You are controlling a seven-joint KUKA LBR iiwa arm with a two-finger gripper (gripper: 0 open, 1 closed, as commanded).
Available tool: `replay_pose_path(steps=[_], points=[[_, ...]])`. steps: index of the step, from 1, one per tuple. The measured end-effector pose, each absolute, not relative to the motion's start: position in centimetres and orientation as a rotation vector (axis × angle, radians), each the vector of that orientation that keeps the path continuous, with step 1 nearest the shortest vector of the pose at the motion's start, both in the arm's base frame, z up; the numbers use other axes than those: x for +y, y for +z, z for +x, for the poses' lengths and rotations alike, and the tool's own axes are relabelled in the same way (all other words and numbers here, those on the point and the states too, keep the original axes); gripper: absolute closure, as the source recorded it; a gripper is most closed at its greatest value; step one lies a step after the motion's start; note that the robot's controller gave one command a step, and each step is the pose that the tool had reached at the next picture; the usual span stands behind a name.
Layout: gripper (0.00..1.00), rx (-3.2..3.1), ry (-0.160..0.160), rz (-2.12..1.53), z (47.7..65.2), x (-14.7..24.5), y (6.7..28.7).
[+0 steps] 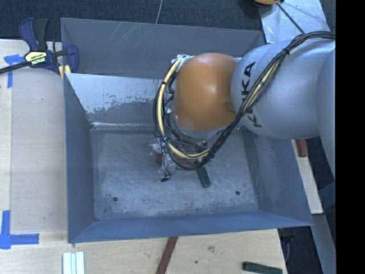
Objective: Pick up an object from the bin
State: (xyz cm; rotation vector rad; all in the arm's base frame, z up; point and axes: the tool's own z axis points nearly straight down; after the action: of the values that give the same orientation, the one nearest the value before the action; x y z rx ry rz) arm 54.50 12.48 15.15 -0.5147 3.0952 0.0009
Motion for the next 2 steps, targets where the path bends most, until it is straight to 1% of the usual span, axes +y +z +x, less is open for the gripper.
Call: replay_pose_path(steps=[1, 2], points=[[1.0, 3.116, 0.0, -0.427, 53.7, 12.5, 19.9], [0.0, 3.08, 0.0, -0.604, 56.1, 11.9, 20.1]])
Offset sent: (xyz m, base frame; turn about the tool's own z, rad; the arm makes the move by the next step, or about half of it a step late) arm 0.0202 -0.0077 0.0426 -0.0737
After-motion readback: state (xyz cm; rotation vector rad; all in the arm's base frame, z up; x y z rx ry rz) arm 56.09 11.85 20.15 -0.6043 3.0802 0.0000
